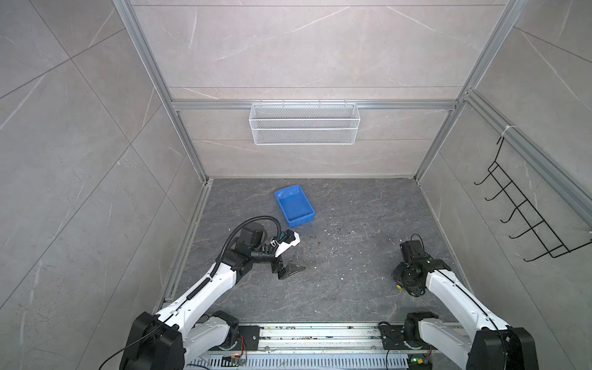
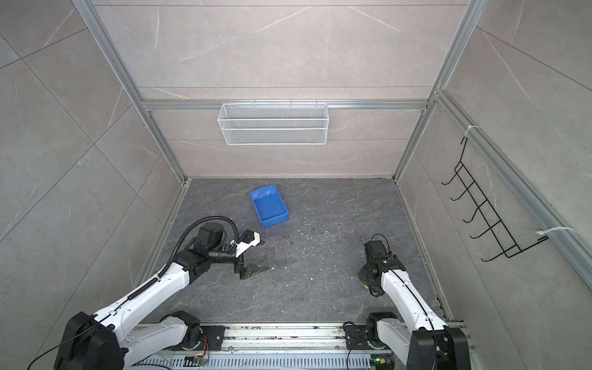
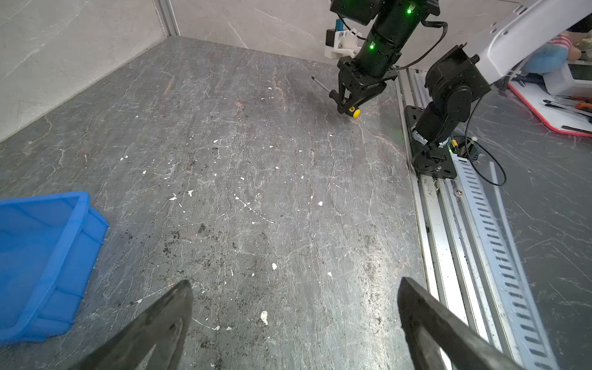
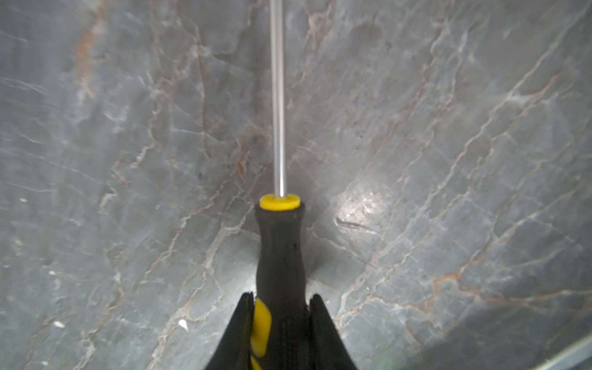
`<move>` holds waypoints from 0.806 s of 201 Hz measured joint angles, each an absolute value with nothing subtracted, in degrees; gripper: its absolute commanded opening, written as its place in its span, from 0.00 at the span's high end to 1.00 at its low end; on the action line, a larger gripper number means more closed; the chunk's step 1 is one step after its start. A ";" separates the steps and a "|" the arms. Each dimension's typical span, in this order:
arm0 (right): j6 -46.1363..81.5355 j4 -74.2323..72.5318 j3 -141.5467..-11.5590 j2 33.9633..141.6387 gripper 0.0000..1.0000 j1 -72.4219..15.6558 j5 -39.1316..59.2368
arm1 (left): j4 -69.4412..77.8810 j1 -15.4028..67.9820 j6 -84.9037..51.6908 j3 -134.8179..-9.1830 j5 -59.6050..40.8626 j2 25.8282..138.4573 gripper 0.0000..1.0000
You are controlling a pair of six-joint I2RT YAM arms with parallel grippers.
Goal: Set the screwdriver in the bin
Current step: 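Lift the screwdriver with the right gripper off the table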
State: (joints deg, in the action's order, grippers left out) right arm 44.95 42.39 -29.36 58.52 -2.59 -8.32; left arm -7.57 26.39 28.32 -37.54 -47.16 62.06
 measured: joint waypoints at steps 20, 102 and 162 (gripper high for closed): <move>43.35 42.09 -30.44 58.39 1.00 -2.59 -8.34 | -7.18 26.39 27.99 -37.08 -46.81 61.58 0.00; 36.32 35.22 -36.73 62.63 1.00 -2.66 -7.35 | -4.89 26.39 24.64 -34.70 -43.44 57.84 0.00; 31.79 30.04 -42.41 66.37 1.00 -5.91 -6.17 | -4.71 26.39 21.78 -31.40 -37.69 50.74 0.00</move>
State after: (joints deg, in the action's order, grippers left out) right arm 31.79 30.04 -42.41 66.37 -5.91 -6.17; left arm -4.71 26.39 21.78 -31.40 -37.69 50.74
